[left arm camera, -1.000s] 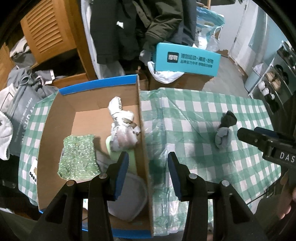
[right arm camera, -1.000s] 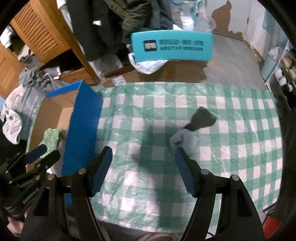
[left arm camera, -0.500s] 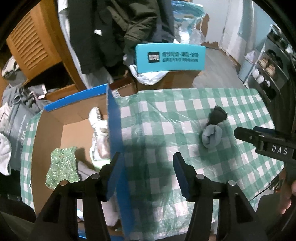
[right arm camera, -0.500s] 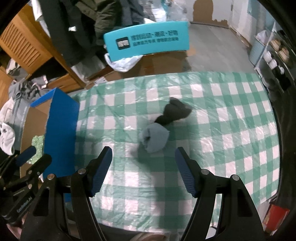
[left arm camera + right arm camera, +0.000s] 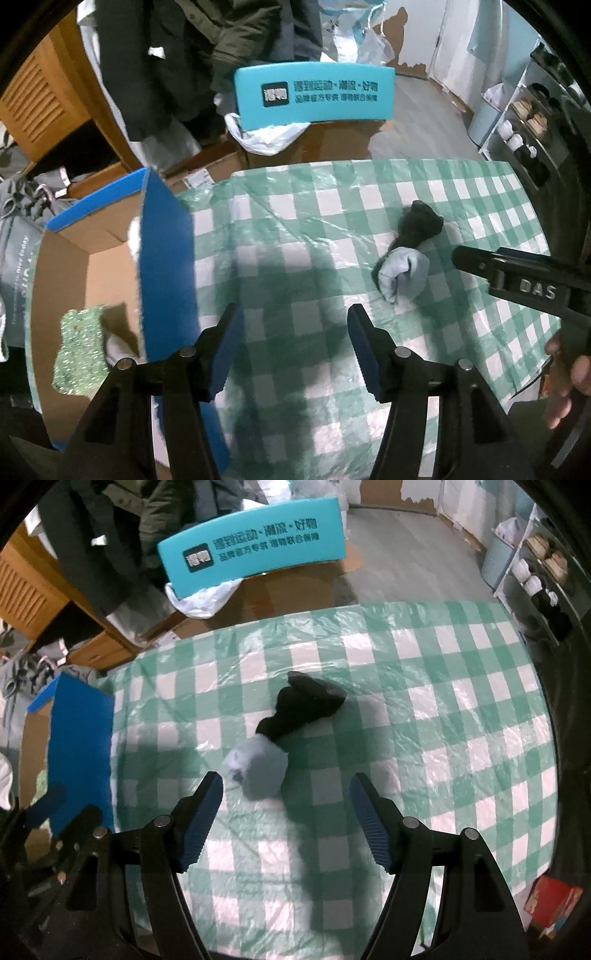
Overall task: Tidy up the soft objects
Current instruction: 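Lower the right gripper onto the black sock and close on it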
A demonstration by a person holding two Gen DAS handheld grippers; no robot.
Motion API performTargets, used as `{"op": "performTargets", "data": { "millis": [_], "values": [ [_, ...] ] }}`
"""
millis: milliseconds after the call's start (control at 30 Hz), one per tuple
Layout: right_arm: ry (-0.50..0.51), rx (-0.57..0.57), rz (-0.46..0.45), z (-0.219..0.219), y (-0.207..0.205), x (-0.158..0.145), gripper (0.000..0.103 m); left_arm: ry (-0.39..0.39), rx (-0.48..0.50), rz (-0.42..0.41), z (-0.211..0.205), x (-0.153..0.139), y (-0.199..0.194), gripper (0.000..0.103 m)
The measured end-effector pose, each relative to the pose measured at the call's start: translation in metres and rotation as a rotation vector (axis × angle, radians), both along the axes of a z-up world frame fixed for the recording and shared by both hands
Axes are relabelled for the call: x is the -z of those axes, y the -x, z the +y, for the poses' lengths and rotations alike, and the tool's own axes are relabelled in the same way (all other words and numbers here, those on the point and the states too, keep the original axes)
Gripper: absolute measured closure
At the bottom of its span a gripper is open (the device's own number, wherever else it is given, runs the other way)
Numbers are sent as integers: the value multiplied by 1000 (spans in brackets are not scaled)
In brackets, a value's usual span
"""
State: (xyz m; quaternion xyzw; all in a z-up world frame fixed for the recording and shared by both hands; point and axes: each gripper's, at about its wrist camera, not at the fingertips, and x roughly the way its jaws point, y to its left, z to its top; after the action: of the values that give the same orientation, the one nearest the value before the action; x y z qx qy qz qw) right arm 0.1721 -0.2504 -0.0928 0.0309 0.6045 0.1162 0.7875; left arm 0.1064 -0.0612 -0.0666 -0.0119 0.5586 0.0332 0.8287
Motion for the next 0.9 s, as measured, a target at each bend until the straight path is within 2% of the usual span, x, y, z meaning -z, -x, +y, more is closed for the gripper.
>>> {"op": "performTargets", "data": {
  "millis": [133, 400, 633, 900],
  "values": [
    [5, 33, 23, -1, -19, 13, 30, 39, -6, 12, -8, 13, -19, 43],
    [-12, 84, 66, -1, -50, 39, 30, 38, -25, 43, -8, 40, -48, 43],
    [-20, 123, 101, 1, -60, 60, 30, 57, -34, 49, -4, 52, -64, 43],
    [-10, 106, 108, 11, -65, 75, 30, 71, -48, 82, -4, 68, -69, 43]
  ]
}}
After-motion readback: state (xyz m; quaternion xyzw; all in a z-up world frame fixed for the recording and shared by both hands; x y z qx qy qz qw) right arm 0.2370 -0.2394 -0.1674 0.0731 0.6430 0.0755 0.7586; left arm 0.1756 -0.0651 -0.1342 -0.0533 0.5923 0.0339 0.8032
